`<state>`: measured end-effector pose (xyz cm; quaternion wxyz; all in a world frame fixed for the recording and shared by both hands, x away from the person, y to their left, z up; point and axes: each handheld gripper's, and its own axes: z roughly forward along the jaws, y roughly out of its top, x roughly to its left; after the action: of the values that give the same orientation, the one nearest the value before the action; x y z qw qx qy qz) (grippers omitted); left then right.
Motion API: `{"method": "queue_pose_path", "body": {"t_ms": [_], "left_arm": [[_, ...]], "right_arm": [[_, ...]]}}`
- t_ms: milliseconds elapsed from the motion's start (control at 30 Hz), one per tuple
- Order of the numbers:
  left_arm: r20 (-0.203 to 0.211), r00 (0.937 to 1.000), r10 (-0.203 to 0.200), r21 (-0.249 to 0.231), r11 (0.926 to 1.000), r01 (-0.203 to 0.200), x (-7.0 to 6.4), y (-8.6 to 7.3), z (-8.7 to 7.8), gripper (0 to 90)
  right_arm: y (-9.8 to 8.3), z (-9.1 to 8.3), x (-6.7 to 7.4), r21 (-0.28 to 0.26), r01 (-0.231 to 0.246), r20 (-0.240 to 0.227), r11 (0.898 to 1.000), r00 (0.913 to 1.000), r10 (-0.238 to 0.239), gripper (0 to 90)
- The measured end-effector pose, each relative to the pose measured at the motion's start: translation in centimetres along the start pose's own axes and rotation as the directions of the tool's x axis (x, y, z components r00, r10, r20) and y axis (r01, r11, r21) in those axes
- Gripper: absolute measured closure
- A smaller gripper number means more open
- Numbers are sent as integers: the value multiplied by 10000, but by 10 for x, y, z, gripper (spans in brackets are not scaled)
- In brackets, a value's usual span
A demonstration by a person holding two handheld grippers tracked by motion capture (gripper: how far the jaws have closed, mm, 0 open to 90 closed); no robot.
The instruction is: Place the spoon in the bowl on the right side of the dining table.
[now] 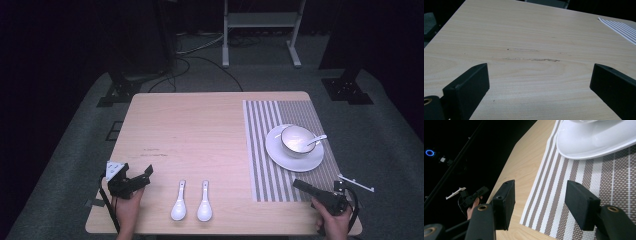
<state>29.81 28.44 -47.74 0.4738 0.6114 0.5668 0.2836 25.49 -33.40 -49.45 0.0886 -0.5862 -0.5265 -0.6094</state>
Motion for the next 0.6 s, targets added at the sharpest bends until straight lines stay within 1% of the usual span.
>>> {"method": "queue_pose_path", "body": {"t_ms": [200,467,600], "left_arm": [[19,10000,-9,-14,10000,9,0,0,0,12],[42,10000,-17,-19,10000,17,1,0,0,12],[48,10000,-31,0,10000,31,1,0,0,12]], "right_arm": [[-3,0,3,95,105,-44,9999,9999,-104,402],[-8,5,5,353,292,-1,9990,9996,-292,399],[-9,5,6,379,265,-12,9989,9996,-265,397]]}}
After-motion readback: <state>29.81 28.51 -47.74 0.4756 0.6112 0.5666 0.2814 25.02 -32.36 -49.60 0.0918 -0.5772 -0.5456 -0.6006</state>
